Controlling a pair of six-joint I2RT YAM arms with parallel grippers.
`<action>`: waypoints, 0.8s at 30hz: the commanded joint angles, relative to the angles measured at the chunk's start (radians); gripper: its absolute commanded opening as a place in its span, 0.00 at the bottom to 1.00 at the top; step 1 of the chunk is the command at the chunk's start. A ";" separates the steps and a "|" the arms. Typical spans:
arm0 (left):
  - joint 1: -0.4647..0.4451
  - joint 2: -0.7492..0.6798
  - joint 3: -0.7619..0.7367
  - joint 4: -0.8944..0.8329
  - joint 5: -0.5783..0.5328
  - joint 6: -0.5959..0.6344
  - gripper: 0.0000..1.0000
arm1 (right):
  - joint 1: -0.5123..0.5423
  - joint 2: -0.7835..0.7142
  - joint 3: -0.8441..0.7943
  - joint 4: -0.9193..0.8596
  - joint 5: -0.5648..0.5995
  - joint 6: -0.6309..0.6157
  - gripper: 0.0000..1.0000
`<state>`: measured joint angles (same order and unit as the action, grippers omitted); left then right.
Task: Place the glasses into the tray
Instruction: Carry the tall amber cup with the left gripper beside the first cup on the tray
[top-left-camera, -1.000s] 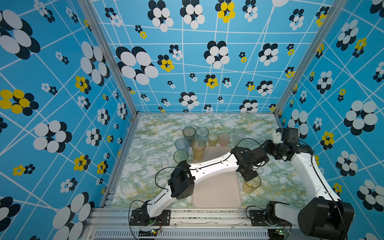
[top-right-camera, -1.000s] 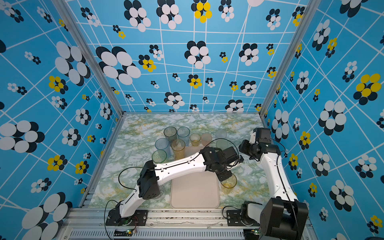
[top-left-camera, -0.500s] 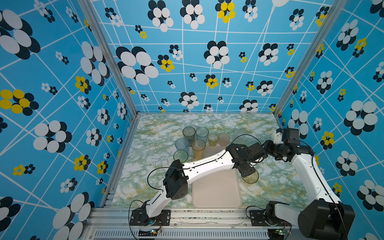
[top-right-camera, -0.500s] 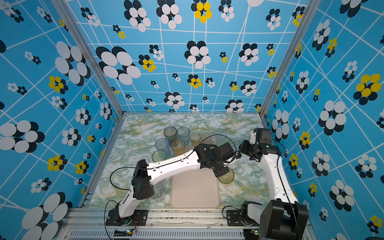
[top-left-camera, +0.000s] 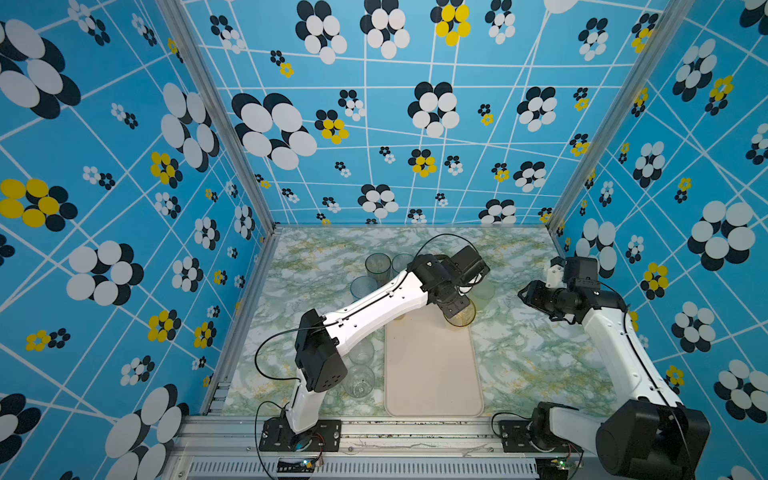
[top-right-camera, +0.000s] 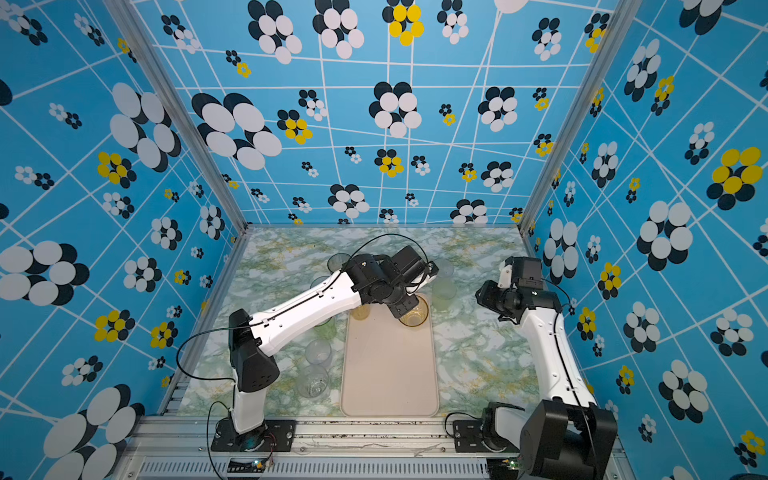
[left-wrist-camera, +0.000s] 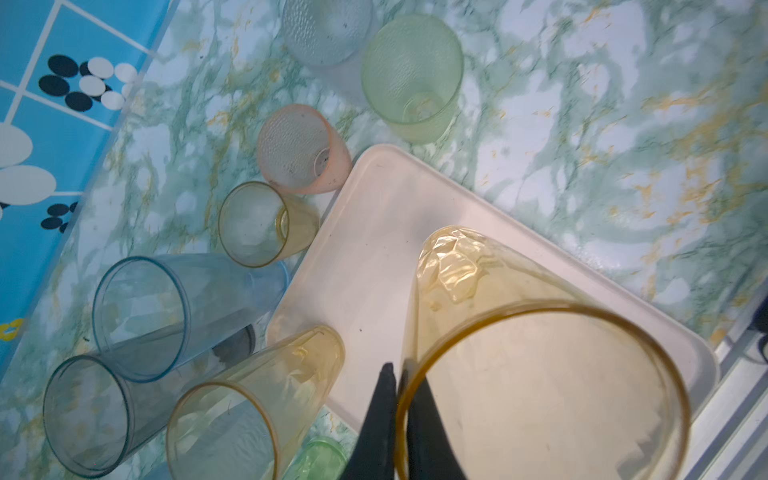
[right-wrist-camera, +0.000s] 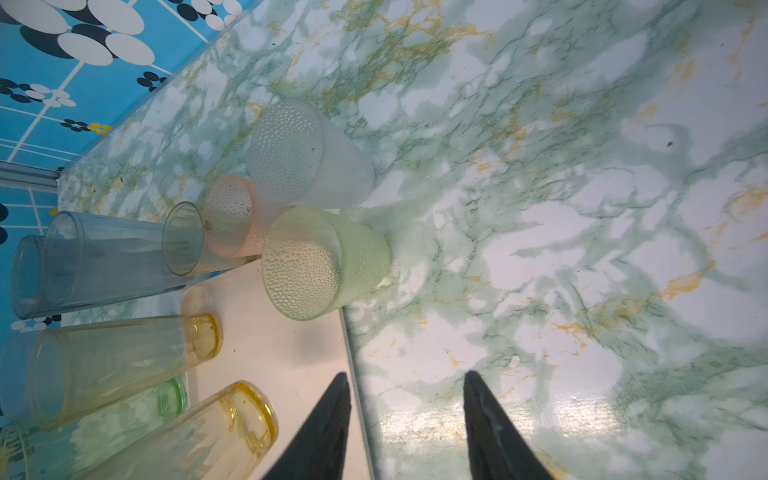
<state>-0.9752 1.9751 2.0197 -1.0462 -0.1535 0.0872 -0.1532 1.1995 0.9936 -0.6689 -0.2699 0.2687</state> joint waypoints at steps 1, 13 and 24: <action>0.051 -0.020 -0.023 -0.012 -0.027 0.032 0.06 | -0.006 -0.012 0.002 -0.015 -0.029 -0.016 0.47; 0.179 0.090 0.061 -0.047 0.022 0.087 0.06 | 0.057 0.018 0.006 -0.023 -0.021 -0.008 0.46; 0.216 0.159 0.125 -0.085 0.075 0.106 0.06 | 0.097 0.028 0.020 -0.022 0.001 0.007 0.46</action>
<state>-0.7719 2.1193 2.1067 -1.1023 -0.1139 0.1806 -0.0654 1.2213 0.9936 -0.6724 -0.2855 0.2699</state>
